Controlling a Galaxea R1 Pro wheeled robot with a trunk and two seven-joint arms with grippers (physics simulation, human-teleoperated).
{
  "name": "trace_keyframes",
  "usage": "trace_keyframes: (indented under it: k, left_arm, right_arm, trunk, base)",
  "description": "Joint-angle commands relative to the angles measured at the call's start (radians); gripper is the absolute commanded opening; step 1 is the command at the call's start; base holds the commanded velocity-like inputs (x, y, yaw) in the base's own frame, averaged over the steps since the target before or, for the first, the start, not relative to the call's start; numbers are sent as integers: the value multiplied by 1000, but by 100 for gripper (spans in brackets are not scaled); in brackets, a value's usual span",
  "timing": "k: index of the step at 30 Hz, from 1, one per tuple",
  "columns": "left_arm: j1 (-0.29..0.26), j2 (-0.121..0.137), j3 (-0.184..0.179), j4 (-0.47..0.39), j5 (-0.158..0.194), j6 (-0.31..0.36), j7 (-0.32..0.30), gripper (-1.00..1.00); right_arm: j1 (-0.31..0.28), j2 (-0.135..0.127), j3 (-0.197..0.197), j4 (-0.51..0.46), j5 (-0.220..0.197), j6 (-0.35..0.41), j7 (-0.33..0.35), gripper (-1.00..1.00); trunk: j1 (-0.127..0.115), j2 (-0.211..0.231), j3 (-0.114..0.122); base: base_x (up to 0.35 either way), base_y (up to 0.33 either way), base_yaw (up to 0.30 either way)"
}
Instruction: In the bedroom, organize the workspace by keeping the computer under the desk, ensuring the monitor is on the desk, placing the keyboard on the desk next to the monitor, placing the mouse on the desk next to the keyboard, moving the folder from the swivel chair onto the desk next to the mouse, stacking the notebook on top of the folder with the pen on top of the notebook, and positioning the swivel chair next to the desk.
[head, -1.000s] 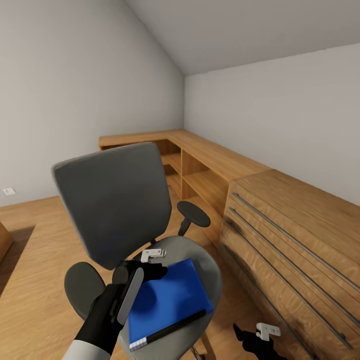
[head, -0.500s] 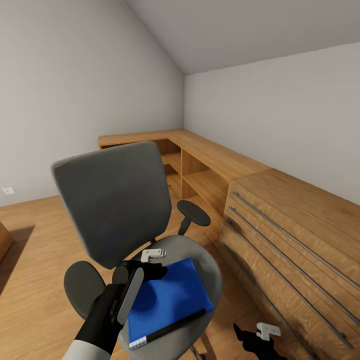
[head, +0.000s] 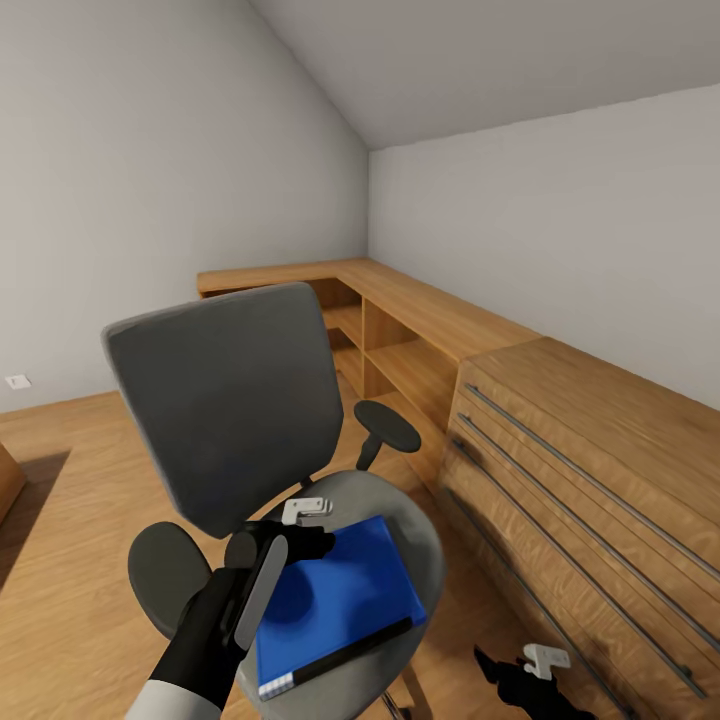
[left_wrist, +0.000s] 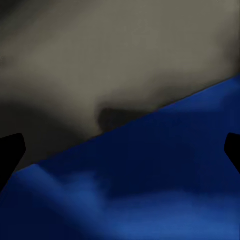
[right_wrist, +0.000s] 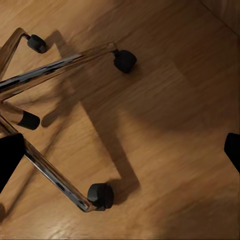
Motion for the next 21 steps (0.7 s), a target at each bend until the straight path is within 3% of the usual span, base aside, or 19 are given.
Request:
trace_keyframes:
  k: [1, 10, 21]
  left_arm:
    - [0, 0, -1, -1, 11, 3, 10, 100]
    - [-1, 0, -1, -1, 11, 2, 10, 100]
    - [0, 0, -3, -1, 11, 4, 5, 100]
  right_arm:
    - [-1, -3, -5, 1, -5, 9, 16, 100]
    - [-1, -13, -6, -1, -10, 42, 70, 100]
    - [-1, -13, -6, -1, -9, 45, 77, 100]
  trunk:
    - [0, 0, -1]
    - [0, 0, -1]
    - [0, 0, -1]
  base:
    - [0, 0, 0]
    - [0, 0, 0]
    - [0, 0, 0]
